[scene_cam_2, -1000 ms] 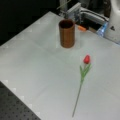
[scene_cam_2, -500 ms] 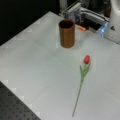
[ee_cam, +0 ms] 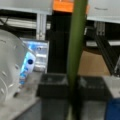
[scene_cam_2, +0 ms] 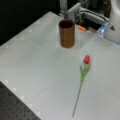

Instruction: Flower insertion into a vase

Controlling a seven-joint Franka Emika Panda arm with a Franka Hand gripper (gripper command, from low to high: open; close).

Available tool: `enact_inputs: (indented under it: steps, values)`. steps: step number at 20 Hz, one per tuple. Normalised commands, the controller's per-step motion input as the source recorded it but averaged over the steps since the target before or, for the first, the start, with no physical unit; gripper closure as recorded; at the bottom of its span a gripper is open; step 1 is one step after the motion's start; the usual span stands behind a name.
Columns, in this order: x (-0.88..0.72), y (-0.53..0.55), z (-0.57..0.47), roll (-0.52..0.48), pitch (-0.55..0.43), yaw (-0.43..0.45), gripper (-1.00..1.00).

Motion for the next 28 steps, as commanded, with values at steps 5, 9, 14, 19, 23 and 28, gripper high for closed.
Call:
enact_inputs:
  steps: [5, 9, 14, 19, 23, 28]
  values:
    - [0.33, -0.15, 0.33, -0.044, 0.751, -0.112, 1.0]
    - [0.59, -0.09, 0.3, -0.088, 0.789, -0.238, 1.0]
    - [0.63, -0.01, 0.19, -0.082, 0.676, -0.209, 1.0]
    - [0.39, 0.01, 0.03, -0.014, 0.457, -0.176, 1.0]
    - [0.21, 0.0, -0.12, -0.015, 0.33, -0.127, 1.0]
    - [0.15, -0.05, -0.09, -0.046, 0.315, -0.073, 1.0]
